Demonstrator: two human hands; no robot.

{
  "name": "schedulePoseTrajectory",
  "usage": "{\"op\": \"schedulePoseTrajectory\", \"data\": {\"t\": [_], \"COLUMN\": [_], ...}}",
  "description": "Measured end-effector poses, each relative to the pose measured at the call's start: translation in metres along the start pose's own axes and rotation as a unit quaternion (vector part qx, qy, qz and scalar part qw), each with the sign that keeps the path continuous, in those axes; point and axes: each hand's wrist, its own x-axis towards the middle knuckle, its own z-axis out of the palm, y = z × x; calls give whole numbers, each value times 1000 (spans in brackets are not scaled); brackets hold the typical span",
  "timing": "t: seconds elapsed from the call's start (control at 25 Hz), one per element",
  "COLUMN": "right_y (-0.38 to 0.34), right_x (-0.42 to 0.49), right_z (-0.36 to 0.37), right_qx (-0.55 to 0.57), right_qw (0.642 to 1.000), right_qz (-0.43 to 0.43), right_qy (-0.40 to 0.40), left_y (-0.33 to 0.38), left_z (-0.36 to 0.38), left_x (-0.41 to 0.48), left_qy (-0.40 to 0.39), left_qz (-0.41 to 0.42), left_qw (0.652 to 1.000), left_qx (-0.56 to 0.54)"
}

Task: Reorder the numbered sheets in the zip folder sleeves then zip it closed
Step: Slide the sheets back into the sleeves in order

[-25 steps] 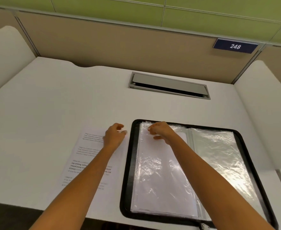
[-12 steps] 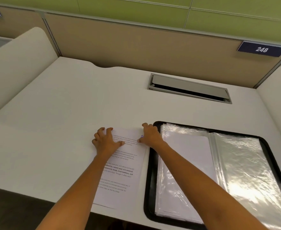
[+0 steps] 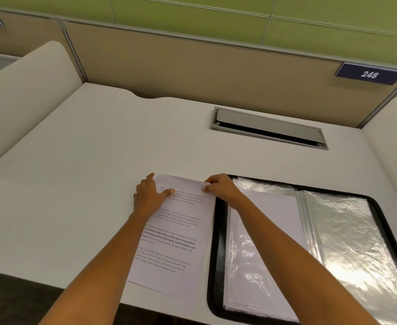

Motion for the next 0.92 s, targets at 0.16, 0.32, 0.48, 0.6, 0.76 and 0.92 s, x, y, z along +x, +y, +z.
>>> {"op": "schedulePoseTrajectory", "data": {"t": [0.16, 0.32, 0.48, 0.6, 0.76, 0.92], "right_y": [-11, -5, 27, 60, 102, 149], "right_x": [-12, -26, -46, -63, -77, -83], "right_z": [-54, -106, -150, -183, -247, -330], "right_qx": [116, 239, 364, 331, 257, 235], "right_qw": [992, 970, 931, 944, 965, 955], "right_qz": [11, -6, -1, 2, 14, 2], "right_qy": [-42, 41, 41, 10, 51, 182], "left_y": [29, 88, 166, 214, 271, 322], "left_z": [0, 7, 21, 51, 100, 155], "left_x": [4, 0, -6, -12, -27, -35], "left_qy": [-37, -46, -34, -23, -29, -79], "left_qz": [-13, 21, 22, 17, -21, -36], "left_qw": [992, 954, 906, 885, 853, 871], "left_qx": [-124, -297, -422, -465, -521, -484]}}
